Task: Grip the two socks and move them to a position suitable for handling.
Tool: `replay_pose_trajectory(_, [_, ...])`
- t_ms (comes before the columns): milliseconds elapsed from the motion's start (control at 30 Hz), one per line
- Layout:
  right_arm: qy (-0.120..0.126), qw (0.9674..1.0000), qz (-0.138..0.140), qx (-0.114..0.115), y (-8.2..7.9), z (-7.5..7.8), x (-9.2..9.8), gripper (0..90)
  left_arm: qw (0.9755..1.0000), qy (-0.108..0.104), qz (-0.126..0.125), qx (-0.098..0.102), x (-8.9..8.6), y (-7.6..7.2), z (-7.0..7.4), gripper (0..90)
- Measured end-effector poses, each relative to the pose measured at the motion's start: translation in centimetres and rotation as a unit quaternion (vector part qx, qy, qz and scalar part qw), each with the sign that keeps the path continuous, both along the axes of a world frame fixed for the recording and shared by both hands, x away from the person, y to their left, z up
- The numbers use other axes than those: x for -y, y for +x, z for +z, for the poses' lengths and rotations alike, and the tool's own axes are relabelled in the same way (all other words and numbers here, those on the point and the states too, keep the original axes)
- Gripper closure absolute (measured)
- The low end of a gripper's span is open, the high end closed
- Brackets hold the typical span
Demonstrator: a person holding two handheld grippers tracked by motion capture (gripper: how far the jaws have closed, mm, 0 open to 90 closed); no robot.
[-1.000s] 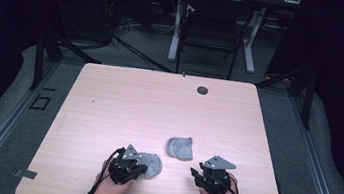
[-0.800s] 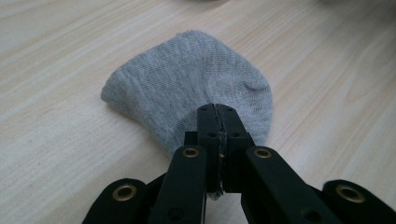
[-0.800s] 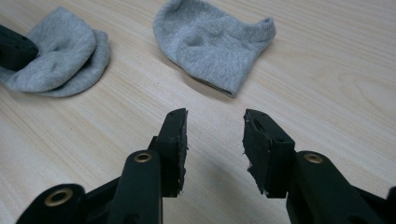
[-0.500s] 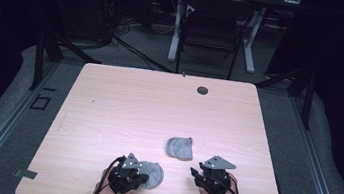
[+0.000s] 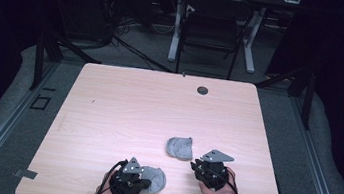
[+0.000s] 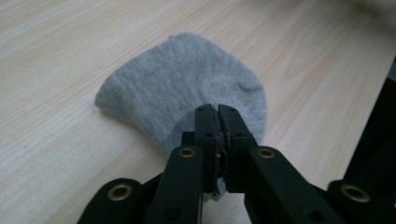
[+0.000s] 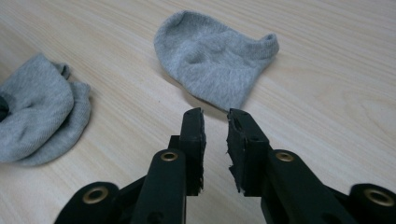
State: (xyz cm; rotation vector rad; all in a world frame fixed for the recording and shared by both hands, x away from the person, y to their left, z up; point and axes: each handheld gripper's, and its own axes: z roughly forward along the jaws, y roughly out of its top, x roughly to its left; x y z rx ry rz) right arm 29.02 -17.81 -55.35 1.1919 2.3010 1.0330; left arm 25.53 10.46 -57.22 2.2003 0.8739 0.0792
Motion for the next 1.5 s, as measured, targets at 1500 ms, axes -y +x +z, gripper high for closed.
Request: replay_pose_trajectory(1500, [-0.035,0.9967,0.072,-0.012,4.4,-2.0,-8.2,90.0,0.9987,-0.022,0.029,0.035,-2.4,1.2,1.3,67.9])
